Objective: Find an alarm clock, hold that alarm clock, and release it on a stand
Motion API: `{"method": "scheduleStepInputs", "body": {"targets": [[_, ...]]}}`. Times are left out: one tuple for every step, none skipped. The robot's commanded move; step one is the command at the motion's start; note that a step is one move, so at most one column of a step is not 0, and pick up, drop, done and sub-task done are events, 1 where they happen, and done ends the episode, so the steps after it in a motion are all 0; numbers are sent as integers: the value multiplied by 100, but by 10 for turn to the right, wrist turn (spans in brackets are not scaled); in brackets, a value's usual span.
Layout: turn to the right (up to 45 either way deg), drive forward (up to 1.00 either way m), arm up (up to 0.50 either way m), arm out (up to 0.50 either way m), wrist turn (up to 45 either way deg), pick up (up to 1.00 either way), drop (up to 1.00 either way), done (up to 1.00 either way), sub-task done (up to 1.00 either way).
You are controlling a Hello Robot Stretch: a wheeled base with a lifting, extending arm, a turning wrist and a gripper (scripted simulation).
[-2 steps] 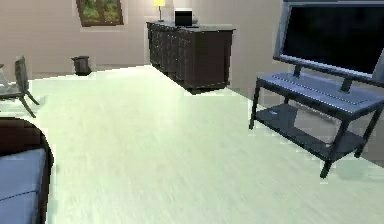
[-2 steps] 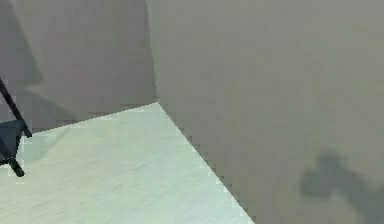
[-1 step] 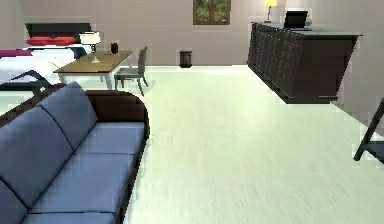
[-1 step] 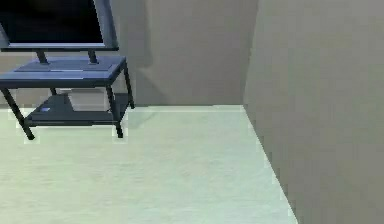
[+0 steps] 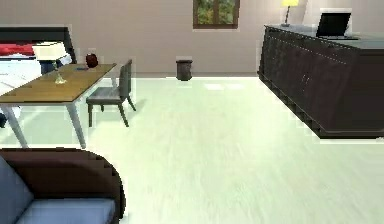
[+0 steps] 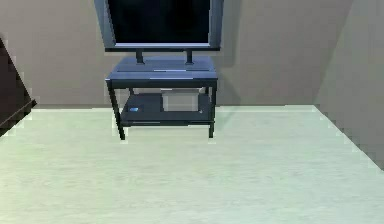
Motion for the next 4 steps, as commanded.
{"method": "scheduleStepInputs", "body": {"targets": [[-30, 0, 0, 0, 0, 0, 0, 0, 0], [0, 100, 0, 0, 0, 0, 0, 0, 0], [0, 30, 0, 0, 0, 0, 0, 0, 0], [-60, 0, 0, 0, 0, 0, 0, 0, 0]]}}
